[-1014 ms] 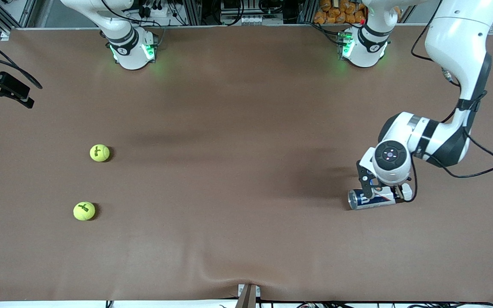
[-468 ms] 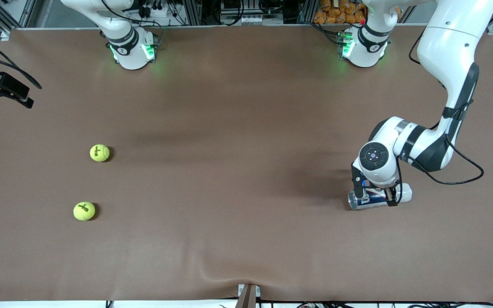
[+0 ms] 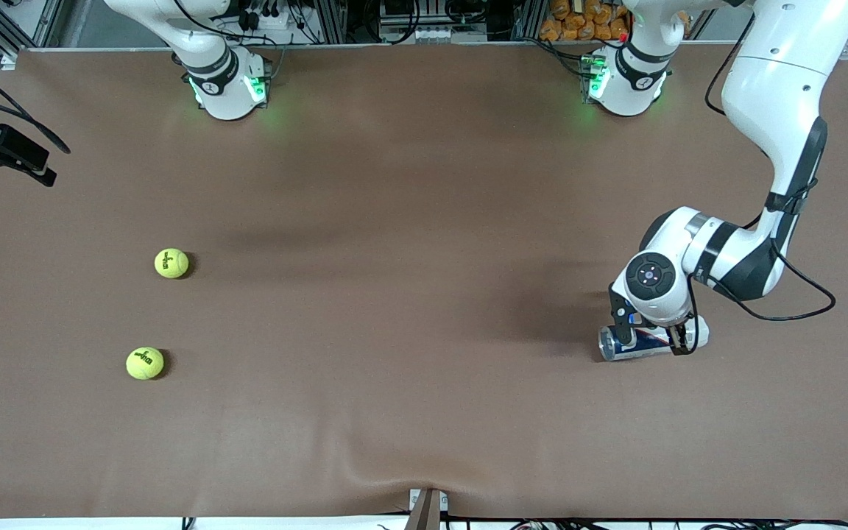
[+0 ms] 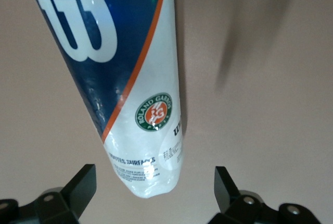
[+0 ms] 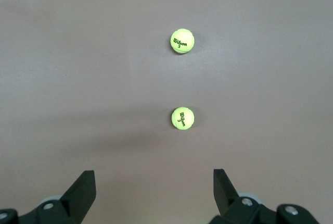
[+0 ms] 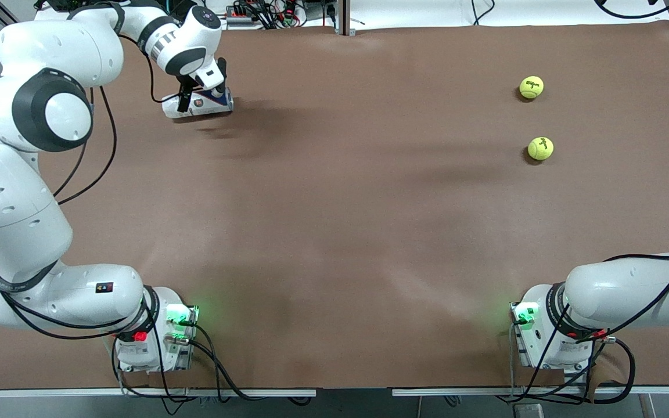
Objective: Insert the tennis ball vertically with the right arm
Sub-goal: 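Lift the can with the left gripper and tilt it upright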
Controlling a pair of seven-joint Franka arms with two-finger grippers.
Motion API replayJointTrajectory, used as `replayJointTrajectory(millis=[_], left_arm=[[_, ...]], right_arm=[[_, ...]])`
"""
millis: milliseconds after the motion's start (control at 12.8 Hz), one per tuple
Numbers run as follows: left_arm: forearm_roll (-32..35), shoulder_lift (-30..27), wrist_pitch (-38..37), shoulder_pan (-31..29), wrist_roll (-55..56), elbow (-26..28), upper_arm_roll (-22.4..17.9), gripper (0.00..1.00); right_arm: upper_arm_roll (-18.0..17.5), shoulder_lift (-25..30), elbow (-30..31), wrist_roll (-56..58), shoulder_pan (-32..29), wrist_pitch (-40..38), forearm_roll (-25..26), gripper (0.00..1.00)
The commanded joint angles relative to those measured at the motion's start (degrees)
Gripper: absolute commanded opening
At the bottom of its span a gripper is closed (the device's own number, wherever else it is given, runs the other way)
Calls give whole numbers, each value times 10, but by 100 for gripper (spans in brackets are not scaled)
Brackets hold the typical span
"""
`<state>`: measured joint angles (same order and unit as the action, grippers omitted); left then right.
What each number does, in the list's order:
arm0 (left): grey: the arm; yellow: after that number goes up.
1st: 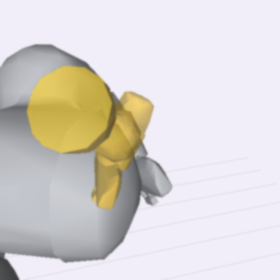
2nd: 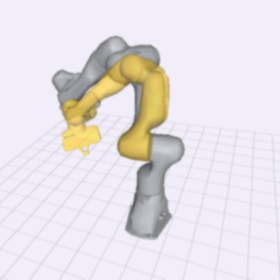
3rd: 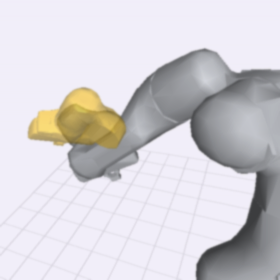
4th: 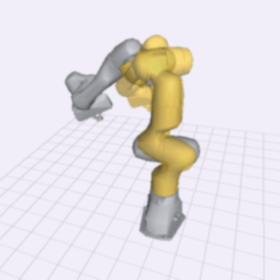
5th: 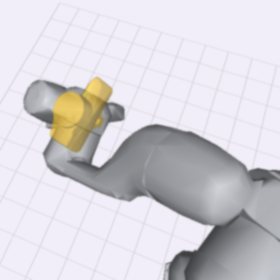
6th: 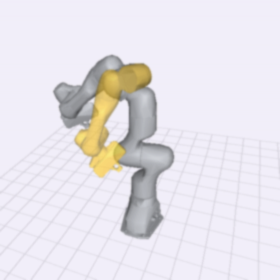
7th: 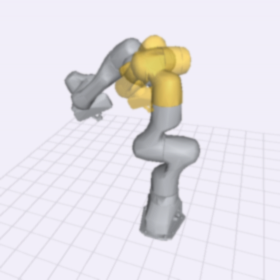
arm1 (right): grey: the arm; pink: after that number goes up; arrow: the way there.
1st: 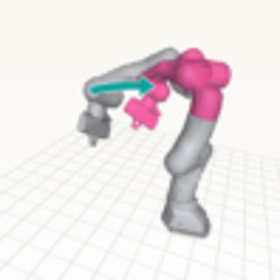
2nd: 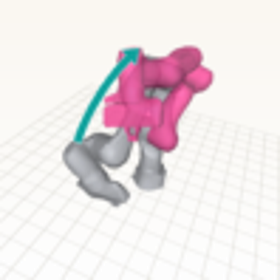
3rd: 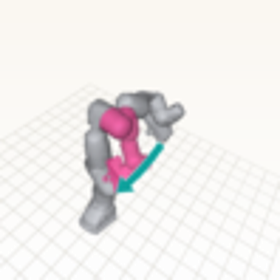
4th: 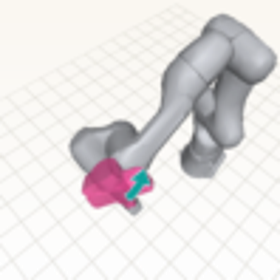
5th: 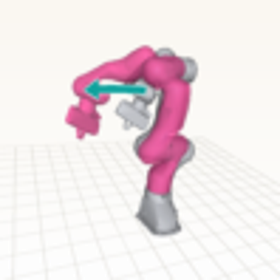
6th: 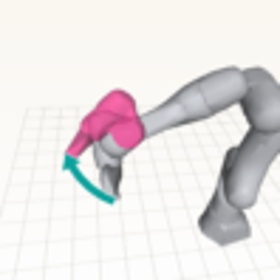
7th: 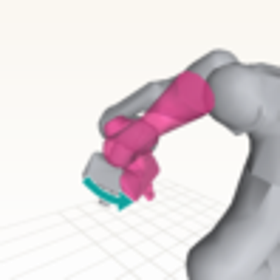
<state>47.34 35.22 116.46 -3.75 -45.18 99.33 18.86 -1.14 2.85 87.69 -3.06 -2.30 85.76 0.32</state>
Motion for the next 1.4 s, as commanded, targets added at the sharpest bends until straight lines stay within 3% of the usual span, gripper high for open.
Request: replayJointTrajectory(millis=[0,390,1327], left_arm=[[44,19,5,5,46,-12,0,100],[102,41,5,9,71,-24,0,100],[152,71,5,21,104,-26,0,100]], right_arm=[[-5,8,7,5,0,2,6,100],[-6,5,8,6,-1,2,5,100],[-6,6,2,10,-2,-2,6,100]])
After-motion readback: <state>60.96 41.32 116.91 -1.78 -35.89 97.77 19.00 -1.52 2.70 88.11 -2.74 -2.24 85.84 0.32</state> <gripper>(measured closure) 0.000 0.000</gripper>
